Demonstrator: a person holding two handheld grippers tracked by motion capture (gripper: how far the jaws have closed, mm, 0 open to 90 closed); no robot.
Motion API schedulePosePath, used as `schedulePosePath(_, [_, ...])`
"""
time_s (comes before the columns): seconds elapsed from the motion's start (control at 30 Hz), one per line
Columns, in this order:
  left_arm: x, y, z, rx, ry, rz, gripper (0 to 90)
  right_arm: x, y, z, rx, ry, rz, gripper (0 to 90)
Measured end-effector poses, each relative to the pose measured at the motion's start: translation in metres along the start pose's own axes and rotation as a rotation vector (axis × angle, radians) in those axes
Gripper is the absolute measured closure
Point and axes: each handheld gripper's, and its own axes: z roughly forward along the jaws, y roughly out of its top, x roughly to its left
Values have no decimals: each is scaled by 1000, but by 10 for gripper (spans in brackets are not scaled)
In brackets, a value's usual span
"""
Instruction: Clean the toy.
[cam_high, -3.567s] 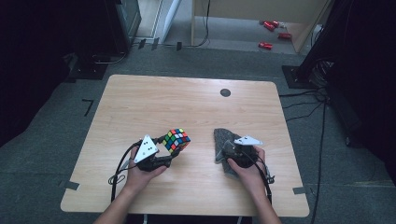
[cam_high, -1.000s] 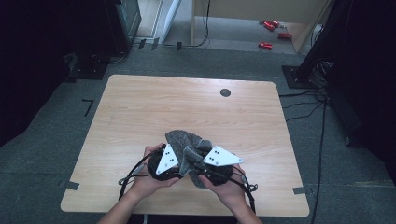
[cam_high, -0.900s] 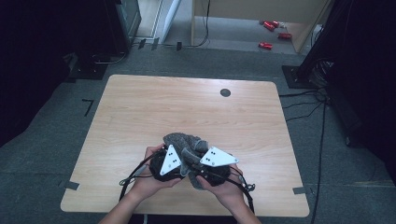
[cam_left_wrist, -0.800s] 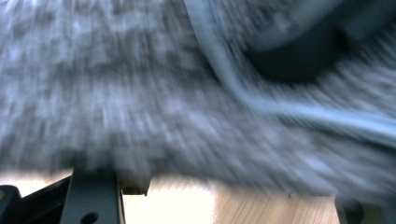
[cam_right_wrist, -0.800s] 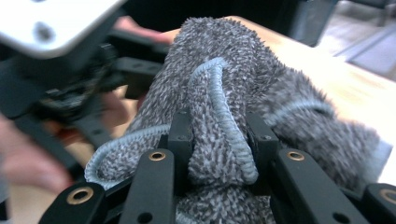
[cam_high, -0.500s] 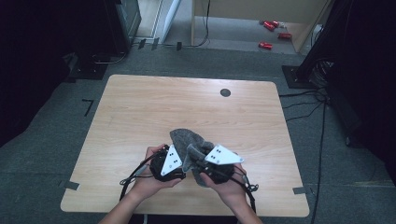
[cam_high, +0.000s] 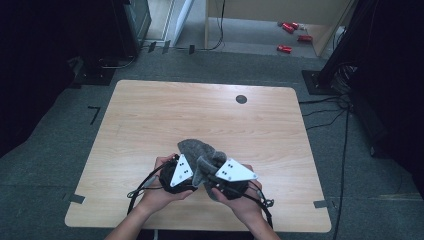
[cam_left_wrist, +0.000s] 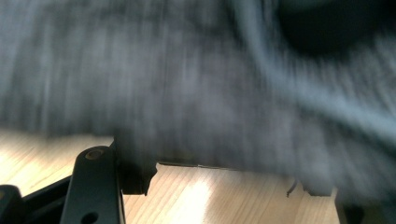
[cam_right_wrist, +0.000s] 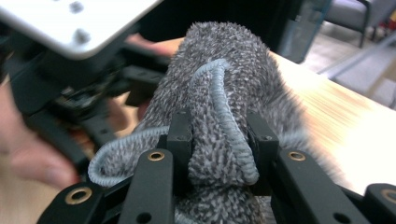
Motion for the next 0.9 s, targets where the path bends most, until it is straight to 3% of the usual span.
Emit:
schedulePosePath(0.07, [0,1,-2,-19,-7,-5,349,1,-1,2,0,25,4,692])
schedulePosePath(0.13, [1,1,-3,-23,-3,-9,348,-7,-2,-1,-20,29,41,697])
schedulePosePath(0.2, [2,1,-3,-27,-8,-10,349,-16,-2,-6,-14,-45,58,693])
schedulePosePath(0.27, [3,0,-4,-33,-11,-12,348,-27,-4,-10,-28,-54,115,694])
schedulePosePath(0.33, [4,0,-4,-42,-18,-17,348,-29,-4,-13,-31,-81,128,694])
schedulePosePath(0.43, [3,0,-3,-28,-10,-12,348,-21,-3,-11,-68,13,119,688])
schedulePosePath(0.5, [2,-1,-3,-25,-8,-2,348,-12,-2,-6,-62,69,79,682])
schedulePosePath(0.57, [1,0,-4,-19,1,9,348,-7,-3,-1,-43,77,51,683])
schedulePosePath(0.63, [2,0,-4,-26,-5,5,348,-12,-4,-1,-47,80,73,689])
schedulePosePath(0.77, [2,0,-5,-43,-10,-2,348,-30,-6,-9,-59,14,155,687])
schedulePosePath(0.83, [3,0,-6,-50,-10,-2,348,-34,-7,-12,-55,-34,154,689])
schedulePosePath(0.9, [4,0,-6,-52,-14,-8,348,-33,-7,-13,-71,-29,162,689])
